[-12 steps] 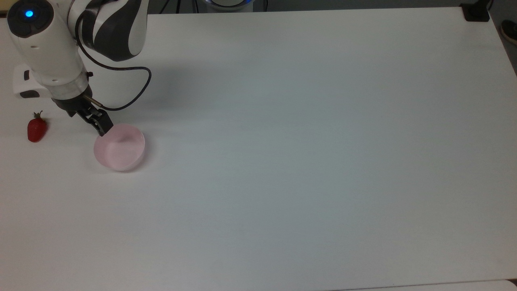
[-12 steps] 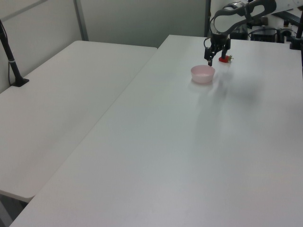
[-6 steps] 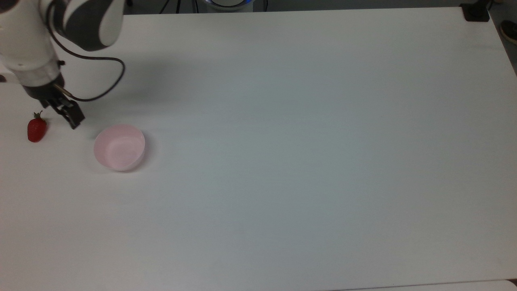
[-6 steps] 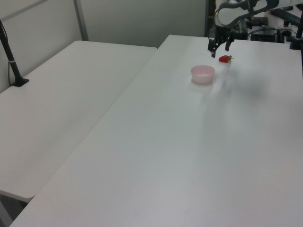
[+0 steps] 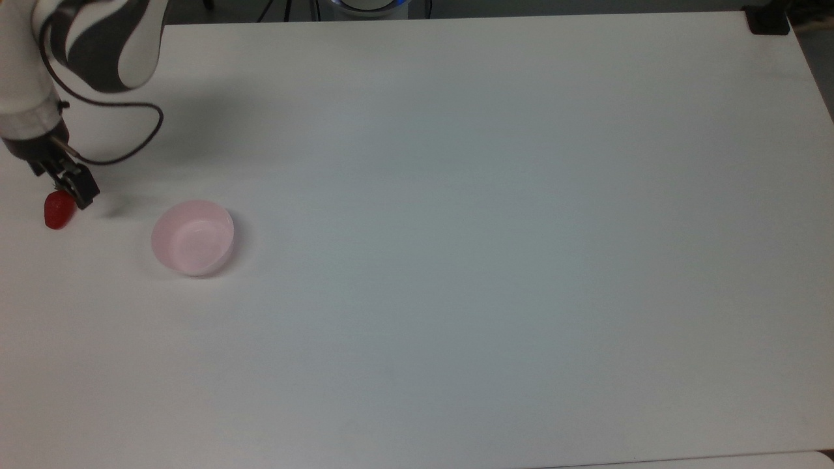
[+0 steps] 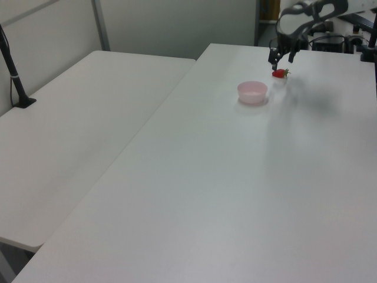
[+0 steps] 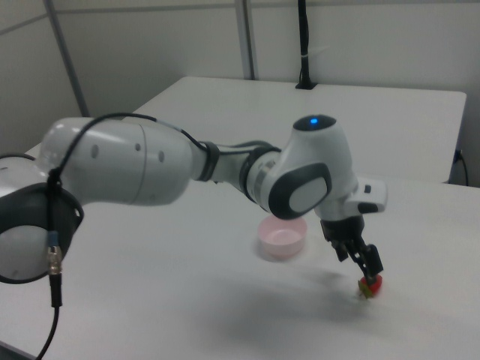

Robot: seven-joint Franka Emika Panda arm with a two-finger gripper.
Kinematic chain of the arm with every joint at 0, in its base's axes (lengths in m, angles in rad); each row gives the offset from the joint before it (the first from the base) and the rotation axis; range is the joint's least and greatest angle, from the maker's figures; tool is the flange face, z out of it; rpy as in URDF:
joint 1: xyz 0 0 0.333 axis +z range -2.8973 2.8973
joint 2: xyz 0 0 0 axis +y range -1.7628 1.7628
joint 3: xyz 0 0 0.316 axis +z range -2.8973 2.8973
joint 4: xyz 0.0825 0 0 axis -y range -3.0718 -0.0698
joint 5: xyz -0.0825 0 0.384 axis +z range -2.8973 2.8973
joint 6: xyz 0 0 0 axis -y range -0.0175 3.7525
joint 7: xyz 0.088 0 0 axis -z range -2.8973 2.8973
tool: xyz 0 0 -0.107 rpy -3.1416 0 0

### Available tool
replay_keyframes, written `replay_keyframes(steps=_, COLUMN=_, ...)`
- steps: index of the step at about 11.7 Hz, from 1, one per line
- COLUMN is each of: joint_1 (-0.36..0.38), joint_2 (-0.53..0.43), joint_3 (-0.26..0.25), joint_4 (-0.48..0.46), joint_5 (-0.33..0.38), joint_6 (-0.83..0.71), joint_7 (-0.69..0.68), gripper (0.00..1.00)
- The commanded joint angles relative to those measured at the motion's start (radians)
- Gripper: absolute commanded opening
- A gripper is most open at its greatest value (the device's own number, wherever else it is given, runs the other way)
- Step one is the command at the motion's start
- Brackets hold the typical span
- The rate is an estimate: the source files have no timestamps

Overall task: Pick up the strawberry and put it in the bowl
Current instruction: 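Lower the gripper onto the strawberry and close it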

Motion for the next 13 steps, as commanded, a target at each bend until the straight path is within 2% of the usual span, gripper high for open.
replay_keyframes(steps=1, joint_1=-0.007, joint_2=0.051, joint_3=0.002, joint_4=0.006, joint_5=-0.008, joint_6=0.086, joint_7=-0.016, gripper=0.9)
replay_keyframes(steps=4, joint_1=-0.021, joint_2=0.055, joint_3=0.002, joint_4=0.006, joint_5=-0.005, joint_6=0.088, joint_7=-0.019, gripper=0.83)
replay_keyframes(steps=5, joint_1=-0.024, joint_2=0.068, joint_3=0.002, joint_4=0.008, joint_5=-0.003, joint_6=0.089, joint_7=-0.019, gripper=0.73)
replay_keyframes(steps=6, joint_1=-0.024, joint_2=0.071, joint_3=0.002, joint_4=0.008, joint_5=-0.002, joint_6=0.106, joint_7=-0.017, gripper=0.69)
replay_keyframes(steps=9, joint_1=-0.022, joint_2=0.085, joint_3=0.005, joint_4=0.002, joint_5=0.001, joint_6=0.157, joint_7=-0.008, gripper=0.66)
replay_keyframes(steps=12, joint_1=-0.022, joint_2=0.079, joint_3=0.009, joint_4=0.0, joint_5=0.003, joint_6=0.155, joint_7=-0.016, gripper=0.33)
replay_keyframes(steps=13, joint_1=-0.018, joint_2=0.068, joint_3=0.012, joint_4=0.0, joint_5=0.003, joint_6=0.145, joint_7=-0.017, gripper=0.28)
